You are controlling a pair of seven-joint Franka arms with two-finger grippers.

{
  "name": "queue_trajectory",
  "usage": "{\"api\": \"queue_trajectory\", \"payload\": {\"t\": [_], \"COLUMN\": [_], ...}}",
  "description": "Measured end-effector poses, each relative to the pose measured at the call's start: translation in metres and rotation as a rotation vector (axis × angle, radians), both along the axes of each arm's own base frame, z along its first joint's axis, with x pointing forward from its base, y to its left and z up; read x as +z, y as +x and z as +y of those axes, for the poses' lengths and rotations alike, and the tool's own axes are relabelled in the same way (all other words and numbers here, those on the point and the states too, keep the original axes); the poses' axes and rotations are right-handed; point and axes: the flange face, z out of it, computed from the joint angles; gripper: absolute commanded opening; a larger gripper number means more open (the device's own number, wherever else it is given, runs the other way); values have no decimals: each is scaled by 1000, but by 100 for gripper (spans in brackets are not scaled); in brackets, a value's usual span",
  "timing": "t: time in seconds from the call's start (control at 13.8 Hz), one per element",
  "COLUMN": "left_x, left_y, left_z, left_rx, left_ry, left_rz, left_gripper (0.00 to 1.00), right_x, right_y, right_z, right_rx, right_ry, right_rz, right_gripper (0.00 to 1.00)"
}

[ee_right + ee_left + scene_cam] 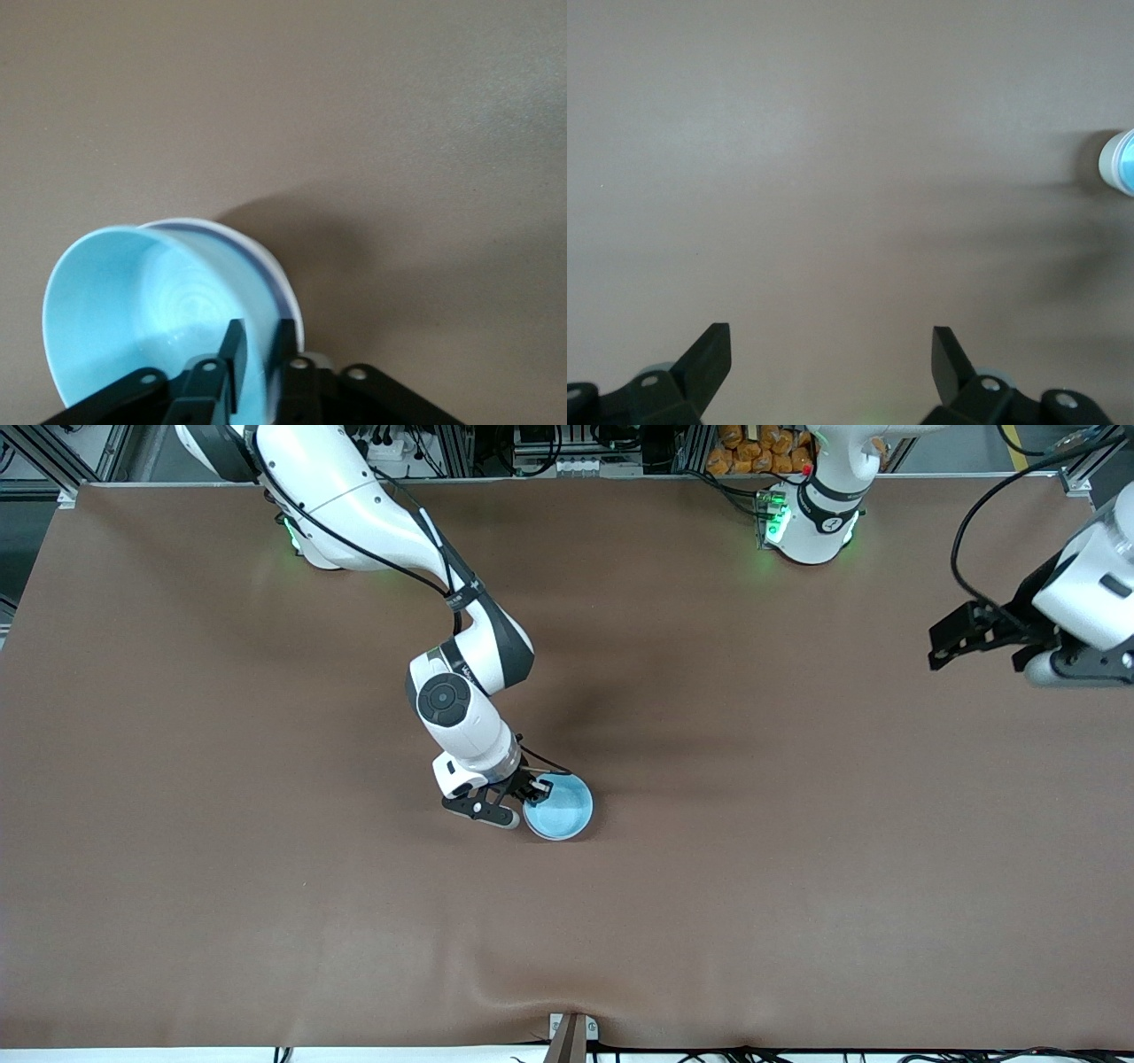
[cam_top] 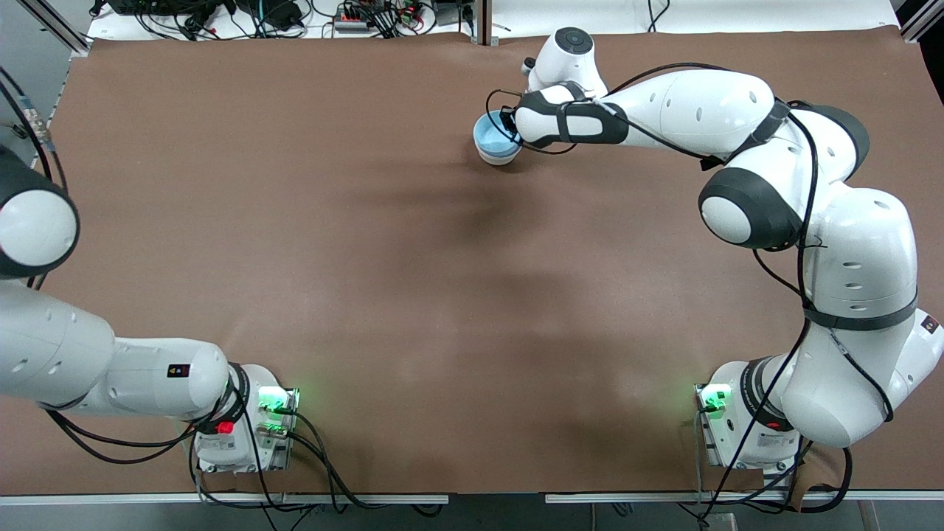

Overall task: Stack pink and blue bowls on white bowl
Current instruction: 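Lower the blue bowl onto the pink bowl while the left gripper withdraws, then open the right gripper and pull it back from the stack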

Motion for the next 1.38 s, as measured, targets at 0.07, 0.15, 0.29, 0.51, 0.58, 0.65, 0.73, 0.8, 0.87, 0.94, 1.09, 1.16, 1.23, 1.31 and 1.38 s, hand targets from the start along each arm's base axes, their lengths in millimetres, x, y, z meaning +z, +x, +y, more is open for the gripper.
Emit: {"api": "queue_trajectory", "payload": {"t": [0.07, 0.15, 0.29, 0.51, 0.58, 0.65, 0.73, 0.8, 0.87, 0.94, 1.09, 1.16, 1.23, 1.31, 1.38], "left_x": [3, 4, 3, -3, -4, -4, -4, -4, -4, -3, -1, 0, 2, 3, 4], "left_y": [-6, -11, -10, -5, -4, -4, -4, -4, -4, -4, -4, -4, -5, -5, -5], "left_z": [5, 11, 24, 51, 54, 54, 52, 51, 51, 50, 49, 49, 50, 50, 50], "left_rx": [-1, -6, -29, -24, -20, -21, -23, -24, -26, -28, -28, -26, -21, -7, 12], "left_ry": [-5, -6, -7, -7, -8, -8, -8, -8, -8, -8, -8, -8, -8, -8, -9], "left_rz": [-1, -1, -9, -13, -15, -18, -19, -20, -22, -24, -30, -32, -35, -37, -39], "left_gripper": [100, 100, 100, 100, 100, 100, 100, 100, 100, 100, 100, 100, 100, 100, 100], "right_x": [2, 5, 19, 79, 102, 122, 137, 148, 156, 164, 188, 205, 225, 248, 272], "right_y": [0, 1, 10, 39, 49, 58, 66, 75, 82, 88, 90, 84, 73, 59, 43], "right_z": [2, 3, -4, -50, -74, -102, -132, -163, -196, -231, -300, -331, -358, -380, -399], "right_rx": [2, 2, -9, -47, -41, -30, -16, 7, 38, 73, 139, 173, 201, 227, 253], "right_ry": [2, 6, 8, 5, 2, -3, -11, -20, -31, -41, -52, -52, -50, -48, -59], "right_rz": [-2, -7, -17, -3, 0, 3, 5, 7, 8, 14, 25, 28, 32, 42, 54], "right_gripper": [100, 100, 100, 100, 100, 100, 100, 100, 100, 100, 100, 100, 100, 100, 100]}}
